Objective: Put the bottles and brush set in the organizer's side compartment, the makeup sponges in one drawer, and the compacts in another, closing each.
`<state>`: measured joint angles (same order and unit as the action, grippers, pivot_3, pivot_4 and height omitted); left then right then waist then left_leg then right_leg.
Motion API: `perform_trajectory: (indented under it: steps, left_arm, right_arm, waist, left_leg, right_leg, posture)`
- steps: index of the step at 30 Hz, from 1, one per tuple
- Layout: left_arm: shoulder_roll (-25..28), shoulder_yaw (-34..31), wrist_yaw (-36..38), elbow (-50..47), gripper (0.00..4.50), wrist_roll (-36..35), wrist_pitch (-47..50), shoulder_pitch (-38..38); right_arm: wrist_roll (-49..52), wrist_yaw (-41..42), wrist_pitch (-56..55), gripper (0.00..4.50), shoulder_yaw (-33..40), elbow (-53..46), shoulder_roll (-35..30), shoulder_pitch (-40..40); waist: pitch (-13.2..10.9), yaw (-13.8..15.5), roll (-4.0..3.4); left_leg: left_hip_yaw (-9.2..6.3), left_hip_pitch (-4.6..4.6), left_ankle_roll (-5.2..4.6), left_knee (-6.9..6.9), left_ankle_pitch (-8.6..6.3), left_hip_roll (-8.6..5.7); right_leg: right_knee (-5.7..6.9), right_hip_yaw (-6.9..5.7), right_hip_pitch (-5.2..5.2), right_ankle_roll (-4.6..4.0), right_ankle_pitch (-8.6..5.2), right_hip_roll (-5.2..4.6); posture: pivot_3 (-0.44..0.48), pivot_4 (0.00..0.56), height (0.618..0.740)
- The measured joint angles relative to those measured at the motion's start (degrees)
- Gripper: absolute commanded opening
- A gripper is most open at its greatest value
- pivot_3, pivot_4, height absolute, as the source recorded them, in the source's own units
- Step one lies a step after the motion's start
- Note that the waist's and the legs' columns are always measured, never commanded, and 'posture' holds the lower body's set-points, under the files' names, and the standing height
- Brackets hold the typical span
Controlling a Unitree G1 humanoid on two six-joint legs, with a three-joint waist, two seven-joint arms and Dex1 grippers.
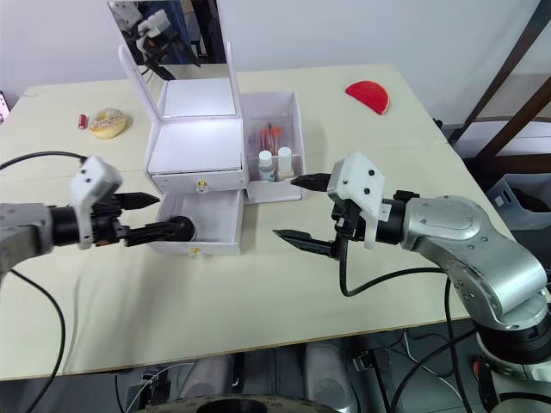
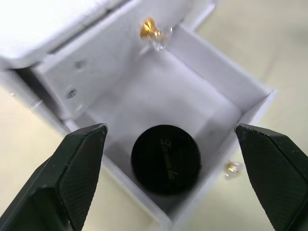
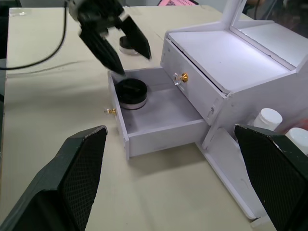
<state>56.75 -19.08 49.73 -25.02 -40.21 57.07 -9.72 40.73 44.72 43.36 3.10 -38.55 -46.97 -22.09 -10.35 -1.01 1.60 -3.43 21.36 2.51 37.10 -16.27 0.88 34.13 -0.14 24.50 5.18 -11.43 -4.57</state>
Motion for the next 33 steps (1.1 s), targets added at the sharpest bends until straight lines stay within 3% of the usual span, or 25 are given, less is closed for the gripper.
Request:
perform_trajectory:
  steps: [6, 11, 17, 22, 33]
  left_arm:
    - [0.0, -18.25, 3.52, 0.2, 4.45, -1.65, -1.29, 12.11]
    - [-0.23, -26.41, 7.8, 3.01, 4.45, 1.0, -5.58, 22.27]
    - [-4.47, -28.93, 10.72, 3.47, 4.45, 6.1, -15.49, 32.24]
    - [-6.45, -34.54, 9.98, 15.18, 4.45, 11.96, -25.68, 34.91]
    - [-8.63, -34.93, 9.27, 17.05, 4.45, 12.7, -30.45, 36.09]
  right_arm:
    - [-1.31, 3.09, -2.44, 4.5, 3.16, 3.75, -3.75, 3.75]
    - [-3.21, 7.13, -6.65, 4.5, 7.47, 7.64, -5.43, 10.84]
    - [-7.47, 13.18, -15.54, 4.5, 15.54, 17.08, -6.94, 20.52]
    - [-11.28, 17.98, -21.39, 4.5, 22.53, 27.32, -8.87, 27.78]
    - [-11.29, 19.12, -24.54, 4.5, 24.17, 28.76, -8.48, 28.29]
  waist:
    - [0.01, 0.49, 0.01]
    - [0.01, 0.32, 0.02]
    - [0.02, 0.51, 0.04]
    - [0.03, 0.17, 0.02]
    - [0.03, 0.29, -0.01]
  left_leg:
    - [0.01, 0.0, 0.0, 0.07, 0.0, -0.01]
    - [0.06, 0.0, 0.01, 0.08, 0.0, 0.0]
    - [0.08, 0.01, 0.01, 0.07, 0.0, 0.0]
    - [0.11, -0.04, 0.01, 0.07, -0.01, 0.02]
    - [0.14, -0.02, 0.04, 0.13, -0.02, 0.05]
  right_leg:
    - [-0.02, 0.0, -0.04, 0.02, -0.03, -0.02]
    - [-0.07, 0.0, -0.04, 0.09, -0.07, -0.06]
    - [-0.1, 0.0, -0.03, 0.1, -0.08, -0.08]
    - [-0.09, 0.0, -0.02, 0.12, -0.1, -0.06]
    - [-0.09, 0.02, -0.02, 0.13, -0.1, -0.07]
  posture:
    - [0.0, 0.15, 0.739]
    - [0.0, 0.15, 0.739]
    - [0.0, 0.15, 0.739]
    - [0.0, 0.15, 0.739]
    - [0.0, 0.15, 0.739]
